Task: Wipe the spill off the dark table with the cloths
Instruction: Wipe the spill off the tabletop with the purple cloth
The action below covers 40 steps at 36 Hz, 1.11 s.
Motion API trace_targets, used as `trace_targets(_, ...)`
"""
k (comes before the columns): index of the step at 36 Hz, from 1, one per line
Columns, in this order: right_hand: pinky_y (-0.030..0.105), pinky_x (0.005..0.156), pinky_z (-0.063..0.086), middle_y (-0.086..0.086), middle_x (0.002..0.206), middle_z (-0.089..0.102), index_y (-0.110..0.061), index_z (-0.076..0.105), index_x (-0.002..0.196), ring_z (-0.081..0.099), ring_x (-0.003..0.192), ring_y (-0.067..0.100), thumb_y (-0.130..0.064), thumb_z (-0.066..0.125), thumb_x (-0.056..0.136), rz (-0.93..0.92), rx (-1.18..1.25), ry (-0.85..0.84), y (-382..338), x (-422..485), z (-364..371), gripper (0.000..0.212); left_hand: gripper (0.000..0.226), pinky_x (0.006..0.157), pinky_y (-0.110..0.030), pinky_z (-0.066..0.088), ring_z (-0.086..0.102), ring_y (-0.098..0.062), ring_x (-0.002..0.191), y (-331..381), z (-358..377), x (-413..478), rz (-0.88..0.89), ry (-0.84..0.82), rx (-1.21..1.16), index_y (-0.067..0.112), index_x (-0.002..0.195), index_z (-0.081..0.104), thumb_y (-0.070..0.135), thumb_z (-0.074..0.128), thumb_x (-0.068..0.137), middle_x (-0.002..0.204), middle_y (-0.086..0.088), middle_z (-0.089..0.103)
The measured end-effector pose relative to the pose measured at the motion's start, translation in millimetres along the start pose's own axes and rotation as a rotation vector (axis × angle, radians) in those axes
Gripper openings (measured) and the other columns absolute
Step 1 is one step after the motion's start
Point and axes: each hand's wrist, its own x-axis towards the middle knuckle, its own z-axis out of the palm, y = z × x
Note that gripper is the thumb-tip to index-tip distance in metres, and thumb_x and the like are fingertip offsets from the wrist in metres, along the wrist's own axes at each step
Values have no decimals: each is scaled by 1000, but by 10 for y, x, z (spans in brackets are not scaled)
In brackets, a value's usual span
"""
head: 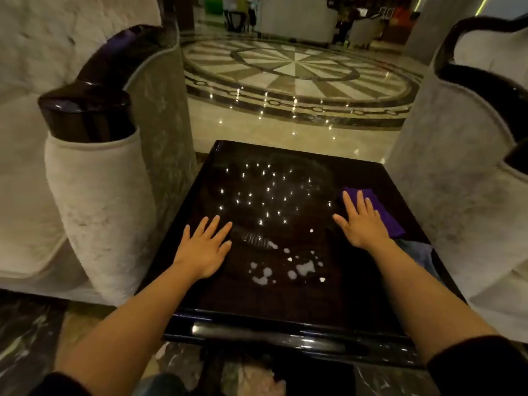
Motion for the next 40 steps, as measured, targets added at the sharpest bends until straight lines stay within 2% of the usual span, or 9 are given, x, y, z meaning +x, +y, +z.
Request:
trace_targets(10,51,114,10,15,155,0,-26,0,143,2,142,35,-45,26,95,52,10,-78,323,322,14,58,52,116,-46,-7,-12,-18,144,2,-3,-27,-4,-10,19,34,145,-3,45,15,97,157,2,-9)
trace_targets(16,49,114,10,20,154,3,-18,4,144,5,141,36,-41,32,94,133,87,-59,388,410,69,61,52,115,-45,-8,-12,-18,144,12,-13,-40,3,-11,12,34,145,-2,45,15,97,157,3,-8)
trace_targets(22,49,113,14,21,153,10,-13,10,143,9,140,37,-31,30,96,140,67,-41,361,430,95,54,52,115,-45,-8,-13,-18,143,5,9,-21,-5,-23,13,35,144,-3,45,14,97,157,3,-9)
trace_targets(30,49,111,21,19,151,19,-9,16,141,17,138,37,-21,30,97,62,46,-26,91,321,104,49,51,116,-43,-6,-11,-18,144,-8,41,-77,-2,-2,4,35,145,-1,44,14,97,157,3,-7)
trace_targets(40,44,113,17,13,152,21,-14,21,141,16,140,31,-14,32,97,-156,139,-50,-500,107,245,46,50,117,-41,-3,-8,-20,144,4,35,-260,6,22,-11,30,146,3,39,16,98,158,1,-4)
